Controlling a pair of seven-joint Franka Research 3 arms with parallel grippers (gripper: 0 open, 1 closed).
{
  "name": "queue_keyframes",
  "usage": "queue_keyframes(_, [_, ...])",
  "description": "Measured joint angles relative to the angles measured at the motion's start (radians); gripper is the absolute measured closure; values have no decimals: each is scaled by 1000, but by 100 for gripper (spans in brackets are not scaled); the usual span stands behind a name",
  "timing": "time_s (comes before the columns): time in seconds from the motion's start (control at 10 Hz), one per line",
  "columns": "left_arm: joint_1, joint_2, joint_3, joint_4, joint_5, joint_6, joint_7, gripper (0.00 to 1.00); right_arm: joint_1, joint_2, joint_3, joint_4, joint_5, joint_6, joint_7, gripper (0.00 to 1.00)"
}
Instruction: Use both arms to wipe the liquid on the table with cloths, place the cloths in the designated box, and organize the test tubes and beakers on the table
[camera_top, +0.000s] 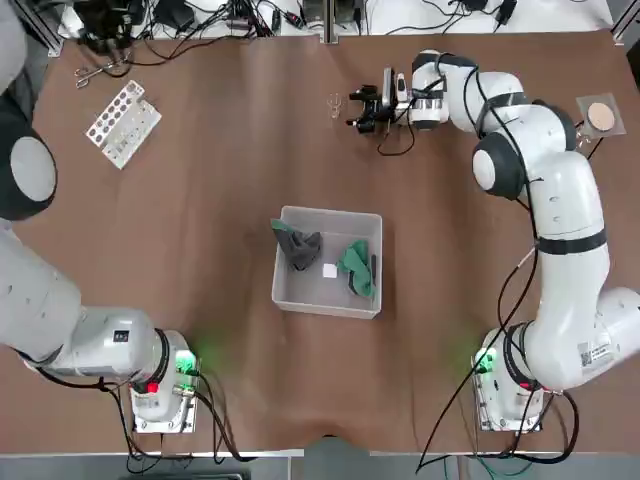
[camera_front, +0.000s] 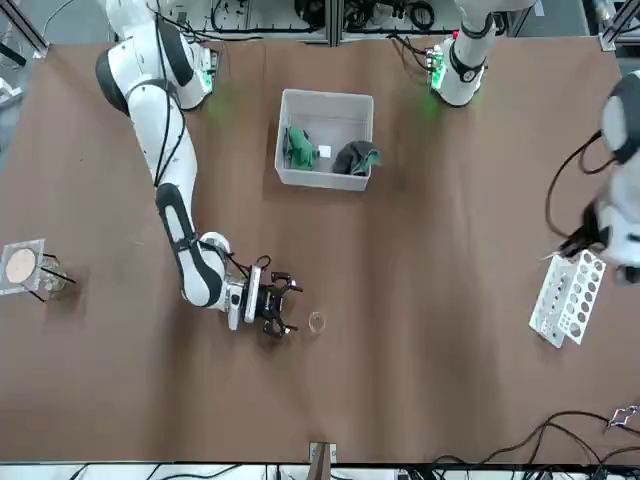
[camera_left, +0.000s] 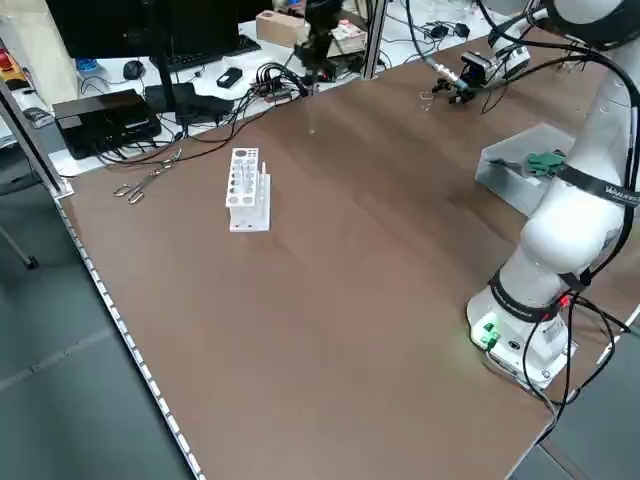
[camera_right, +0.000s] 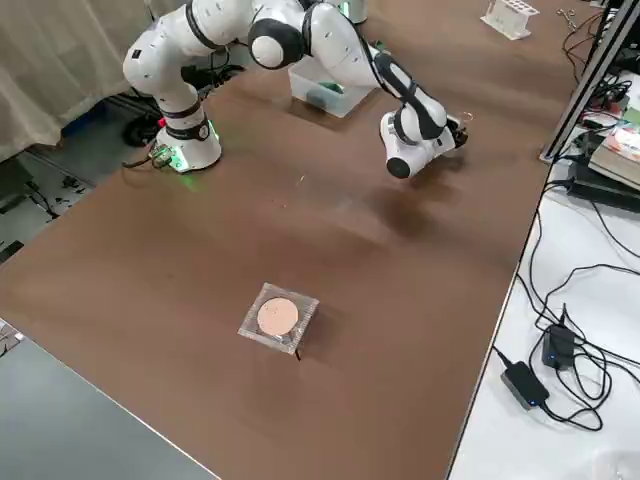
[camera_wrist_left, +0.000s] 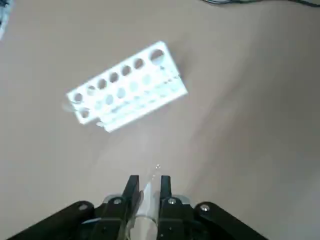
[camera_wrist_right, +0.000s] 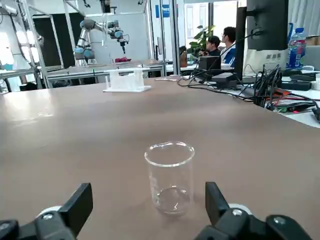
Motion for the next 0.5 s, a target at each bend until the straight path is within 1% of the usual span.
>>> queue_keyframes(0.1, [1, -2, 62, -29, -1, 54, 71, 78, 7, 19, 0, 26, 12, 25, 0, 0])
queue_keyframes(0.2, [2, 7, 107, -51, -1, 101, 126, 78, 17, 32, 0, 45, 36, 41, 0, 0])
queue_keyframes(0.4, [3, 56, 167, -61, -1, 180, 201, 78, 49, 48, -1, 74, 73, 73, 1, 0])
queue_keyframes(0.5, [3, 83, 181, -60, -1, 211, 218, 78, 66, 54, -1, 80, 88, 78, 1, 0])
